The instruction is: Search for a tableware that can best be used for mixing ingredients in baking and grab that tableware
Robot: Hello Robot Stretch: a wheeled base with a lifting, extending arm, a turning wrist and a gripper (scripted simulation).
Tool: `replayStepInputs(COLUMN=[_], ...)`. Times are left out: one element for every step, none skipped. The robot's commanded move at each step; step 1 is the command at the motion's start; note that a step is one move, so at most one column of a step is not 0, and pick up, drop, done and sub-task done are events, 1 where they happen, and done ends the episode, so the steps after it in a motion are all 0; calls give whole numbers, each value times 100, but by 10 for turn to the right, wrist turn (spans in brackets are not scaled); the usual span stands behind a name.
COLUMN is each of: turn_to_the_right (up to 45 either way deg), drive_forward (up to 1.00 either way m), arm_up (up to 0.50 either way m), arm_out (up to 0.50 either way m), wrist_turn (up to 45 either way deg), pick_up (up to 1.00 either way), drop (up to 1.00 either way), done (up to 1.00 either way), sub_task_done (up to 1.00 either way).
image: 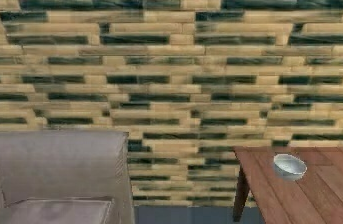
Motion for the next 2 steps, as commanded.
replayStepInputs(turn_to_the_right=[-450,450], drive_forward=[0,0], arm_up=[0,0], arm_out=[0,0], wrist_turn=[0,0], pick_up=[0,0], drop=[0,0], done=[0,0], sub_task_done=[0,0])
